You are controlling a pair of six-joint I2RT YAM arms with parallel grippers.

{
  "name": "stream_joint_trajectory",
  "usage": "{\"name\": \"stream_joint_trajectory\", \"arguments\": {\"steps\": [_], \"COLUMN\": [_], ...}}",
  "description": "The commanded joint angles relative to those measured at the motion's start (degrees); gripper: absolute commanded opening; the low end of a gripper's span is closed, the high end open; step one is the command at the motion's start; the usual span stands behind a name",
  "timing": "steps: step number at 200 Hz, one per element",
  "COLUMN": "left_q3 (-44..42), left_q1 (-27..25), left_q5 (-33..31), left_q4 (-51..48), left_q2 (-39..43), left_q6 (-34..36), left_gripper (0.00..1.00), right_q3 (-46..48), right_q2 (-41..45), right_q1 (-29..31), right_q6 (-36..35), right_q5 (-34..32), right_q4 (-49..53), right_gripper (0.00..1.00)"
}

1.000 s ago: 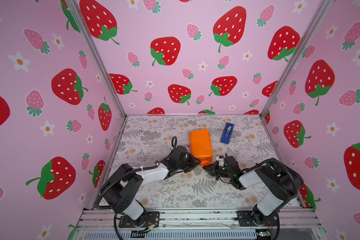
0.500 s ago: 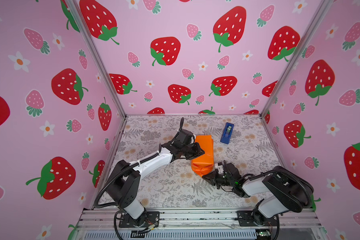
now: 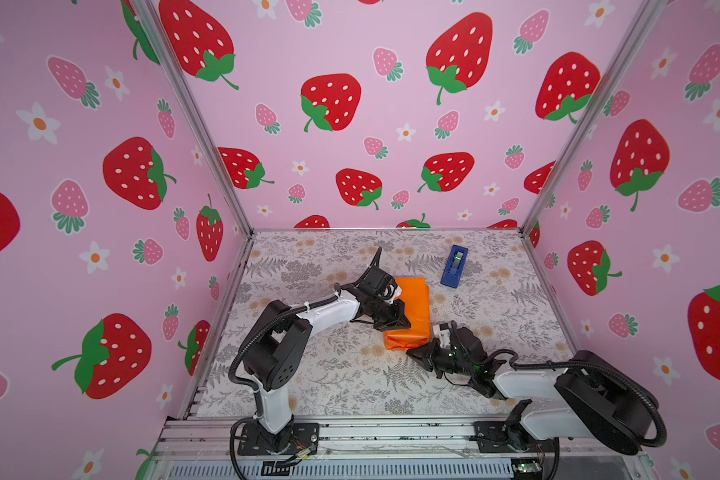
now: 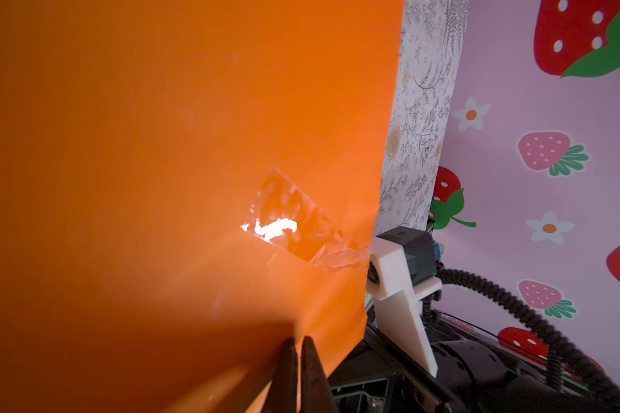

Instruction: Wrap the gift box in paper

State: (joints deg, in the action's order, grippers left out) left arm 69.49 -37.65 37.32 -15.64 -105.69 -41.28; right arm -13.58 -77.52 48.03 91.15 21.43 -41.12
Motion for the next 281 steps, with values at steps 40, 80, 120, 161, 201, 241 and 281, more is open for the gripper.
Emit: {"name": "stream_joint_trajectory", "arguments": {"steps": [40,80,120,161,201,241,281], "left_q3": [-0.2,-1.5,-2.9,-0.6,6.2,7.6,-2.3], "left_q1": [0.5,0.4,0.3,0.3,0.0,-1.4,-4.9], "left_q5": [-1.8,-3.0,-3.6,-7.1,-13.8,-18.5,-25.8], "left_q4": [-7.5,-8.8,-9.6,-12.6,-15.9,-16.5,-2.9], "left_q2": [-3.6,-4.0,-4.1,-0.5,7.0,14.7,25.0], "left_q6": [5.3,6.4,7.6,9.5,19.2,37.1,47.5], "left_gripper": [0.07,0.07,0.07,0.12,0.28,0.36,0.54], "right_q3": [-4.4,-7.1,-7.8,-7.8,-6.2,-5.6,-6.0], "right_q2": [0.6,0.1,-0.8,-0.4,1.0,1.4,1.1], "right_q1": [-3.2,-5.8,-7.0,-7.0,-7.0,-7.0,-7.1], "right_q6": [-2.1,-4.7,-5.6,-6.3,-6.0,-6.1,-6.2], "right_q5": [-0.4,0.9,1.5,1.8,1.6,1.5,1.8], "right_q4": [2.1,4.5,4.7,5.8,6.0,6.1,6.0], "right_gripper": [0.00,0.00,0.00,0.00,0.00,0.00,0.00]}}
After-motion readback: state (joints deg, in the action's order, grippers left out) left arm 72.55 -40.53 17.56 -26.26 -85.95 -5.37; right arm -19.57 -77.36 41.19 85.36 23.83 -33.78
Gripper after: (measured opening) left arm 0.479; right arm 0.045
